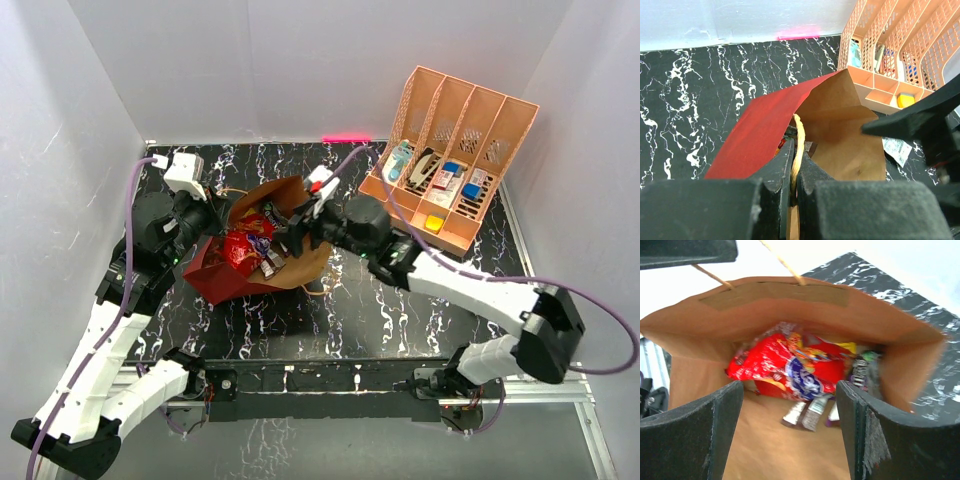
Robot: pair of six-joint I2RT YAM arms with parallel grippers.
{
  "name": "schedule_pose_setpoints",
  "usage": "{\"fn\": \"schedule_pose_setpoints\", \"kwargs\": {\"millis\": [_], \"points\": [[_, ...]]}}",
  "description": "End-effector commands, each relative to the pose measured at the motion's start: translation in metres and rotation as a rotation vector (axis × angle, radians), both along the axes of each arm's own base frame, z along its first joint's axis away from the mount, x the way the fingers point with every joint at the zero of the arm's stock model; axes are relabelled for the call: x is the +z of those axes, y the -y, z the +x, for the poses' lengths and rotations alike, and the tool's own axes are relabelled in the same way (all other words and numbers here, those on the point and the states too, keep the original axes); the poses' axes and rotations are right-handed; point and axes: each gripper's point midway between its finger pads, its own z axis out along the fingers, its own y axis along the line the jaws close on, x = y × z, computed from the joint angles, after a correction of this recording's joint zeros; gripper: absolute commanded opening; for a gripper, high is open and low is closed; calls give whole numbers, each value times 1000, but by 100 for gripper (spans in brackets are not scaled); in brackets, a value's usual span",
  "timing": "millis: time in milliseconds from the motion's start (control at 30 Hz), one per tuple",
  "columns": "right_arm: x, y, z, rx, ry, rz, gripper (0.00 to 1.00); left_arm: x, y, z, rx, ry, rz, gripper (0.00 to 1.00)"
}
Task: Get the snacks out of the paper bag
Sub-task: Take out the snack from the paper bag.
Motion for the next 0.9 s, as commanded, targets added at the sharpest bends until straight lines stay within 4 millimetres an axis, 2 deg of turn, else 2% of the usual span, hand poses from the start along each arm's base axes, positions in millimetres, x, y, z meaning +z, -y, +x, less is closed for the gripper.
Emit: {"fn": "schedule_pose_setpoints", "kwargs": {"millis": [0,67,200,300,400,467,600,767,867], "points": [[28,-45,2,-38,23,243,78,19,1,-3,-14,61,-14,0],[15,-57,12,-77,17,233,81,21,1,-5,-18,66,-19,0],[-13,-67,35,-145,43,172,85,24,3,-8,-30,76,-38,0],[-27,-74,46,-164,69,127,87,26,5,-10,-39,79,-47,0],[-33,-84,55,-162,87,92,87,25,4,-11,-40,75,-45,0],[-52,-95,60,-146,74,56,86,25,4,-11,-38,76,-41,0],[-72,-106,64,-125,68,18,80,25,3,-11,-35,78,-40,0],[-90,-112,67,-113,62,-27,66,25,2,-11,-32,74,-38,0],[-93,-113,67,-111,63,-36,53,24,1,-10,-23,72,-37,0]]}}
